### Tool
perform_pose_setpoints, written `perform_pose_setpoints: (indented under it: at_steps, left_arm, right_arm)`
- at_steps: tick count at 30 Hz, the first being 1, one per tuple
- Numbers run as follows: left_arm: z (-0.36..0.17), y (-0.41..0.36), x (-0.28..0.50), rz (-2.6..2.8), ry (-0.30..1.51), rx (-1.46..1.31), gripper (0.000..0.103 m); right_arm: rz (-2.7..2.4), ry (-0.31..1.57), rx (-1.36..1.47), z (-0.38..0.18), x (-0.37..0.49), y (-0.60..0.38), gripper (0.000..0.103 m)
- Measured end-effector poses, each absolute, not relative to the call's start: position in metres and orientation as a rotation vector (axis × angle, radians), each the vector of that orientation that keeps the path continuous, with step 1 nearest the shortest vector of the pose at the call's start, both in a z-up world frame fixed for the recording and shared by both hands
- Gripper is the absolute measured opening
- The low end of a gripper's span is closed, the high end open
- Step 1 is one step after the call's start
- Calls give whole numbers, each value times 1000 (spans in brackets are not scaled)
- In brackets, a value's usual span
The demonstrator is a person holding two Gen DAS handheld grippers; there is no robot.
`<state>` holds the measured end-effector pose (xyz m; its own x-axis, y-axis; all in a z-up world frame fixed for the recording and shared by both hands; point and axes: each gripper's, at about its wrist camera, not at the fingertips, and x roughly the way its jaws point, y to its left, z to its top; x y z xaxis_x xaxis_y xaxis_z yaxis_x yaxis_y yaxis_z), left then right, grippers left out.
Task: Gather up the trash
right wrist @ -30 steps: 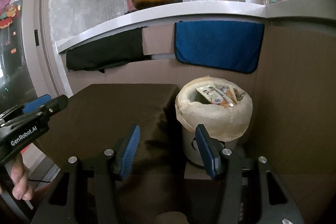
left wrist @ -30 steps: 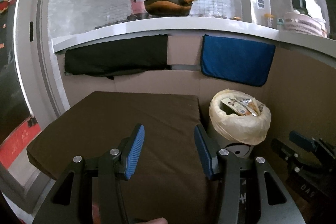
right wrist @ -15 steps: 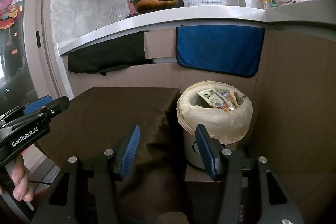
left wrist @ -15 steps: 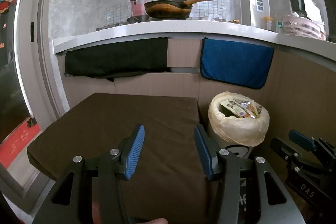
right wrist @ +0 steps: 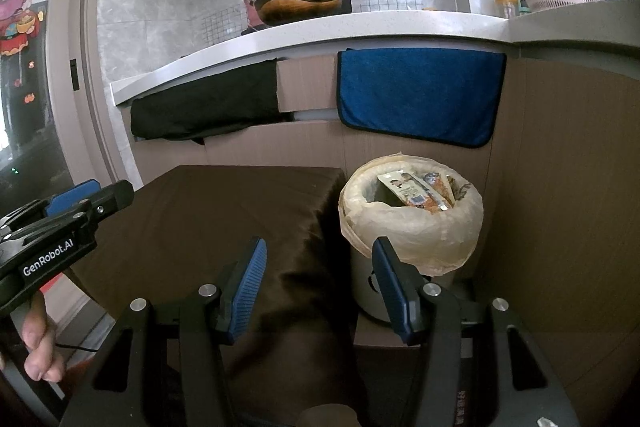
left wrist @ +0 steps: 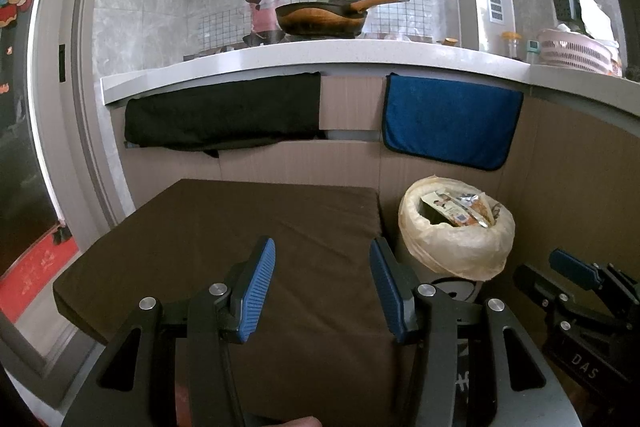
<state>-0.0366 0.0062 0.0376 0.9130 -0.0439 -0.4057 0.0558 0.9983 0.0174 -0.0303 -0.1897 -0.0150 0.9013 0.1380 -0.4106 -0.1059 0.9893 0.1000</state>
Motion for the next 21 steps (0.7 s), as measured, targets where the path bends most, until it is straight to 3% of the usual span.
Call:
perform_pose_setpoints:
  at_steps: [21]
  left_arm:
    - [37,8,-36,-50,424,28,50]
  right_arm:
    - [110,435,83,-13,-34,-188,52]
